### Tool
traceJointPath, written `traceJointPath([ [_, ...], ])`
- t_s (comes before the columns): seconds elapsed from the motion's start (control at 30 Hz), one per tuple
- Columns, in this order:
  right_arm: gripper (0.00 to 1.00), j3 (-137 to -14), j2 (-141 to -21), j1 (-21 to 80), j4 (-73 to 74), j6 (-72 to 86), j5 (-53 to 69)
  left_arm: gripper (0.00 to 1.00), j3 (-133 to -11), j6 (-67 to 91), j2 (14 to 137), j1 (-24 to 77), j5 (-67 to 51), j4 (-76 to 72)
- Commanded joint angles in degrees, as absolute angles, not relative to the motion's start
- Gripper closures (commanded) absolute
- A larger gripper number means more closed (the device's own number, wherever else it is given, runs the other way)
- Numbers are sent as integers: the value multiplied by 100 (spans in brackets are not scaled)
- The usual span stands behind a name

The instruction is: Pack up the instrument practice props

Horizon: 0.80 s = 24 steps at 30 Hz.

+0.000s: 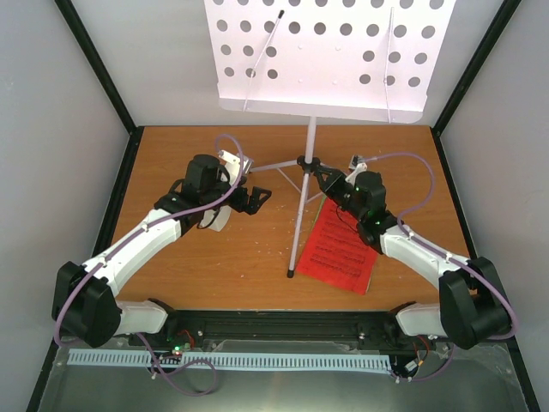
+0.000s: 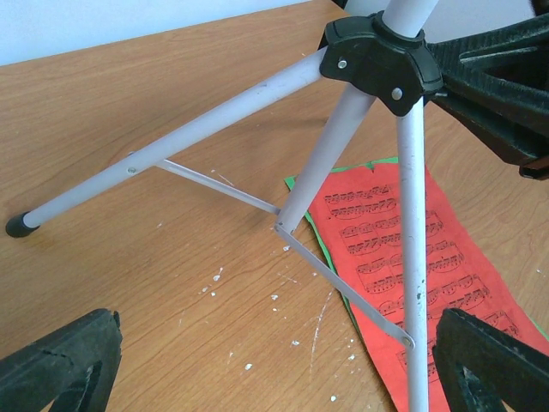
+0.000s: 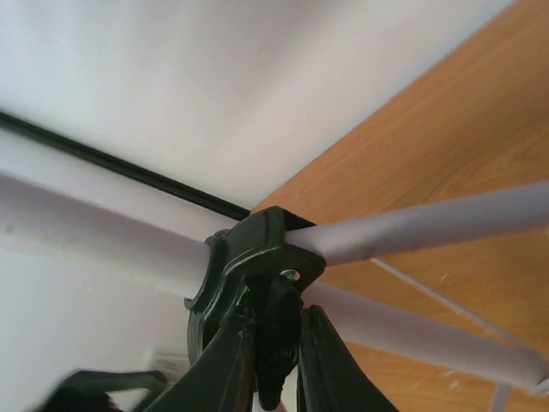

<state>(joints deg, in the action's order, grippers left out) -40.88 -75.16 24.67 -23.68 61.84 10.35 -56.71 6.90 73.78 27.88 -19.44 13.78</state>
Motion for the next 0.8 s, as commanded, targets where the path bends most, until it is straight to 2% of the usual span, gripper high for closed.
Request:
traceJointPath([
  [0.0, 97, -3806, -7533, 2443, -2800, 3945, 429, 1, -5696, 571, 7458, 2786, -1907, 1343],
  [0.33, 92, -3842, -7882, 2465, -3093, -380, 492, 0, -5704, 588, 7515, 2786, -1995, 1341],
  [0.43, 97, -3841, -7985, 2501, -3200, -1640, 495, 0, -5704, 588, 7515, 2785, -2011, 1344],
  [0.77, 95, -3831, -8163, 2575, -3581, -4749, 120, 1, -5695, 578, 7459, 2786, -2047, 1345],
])
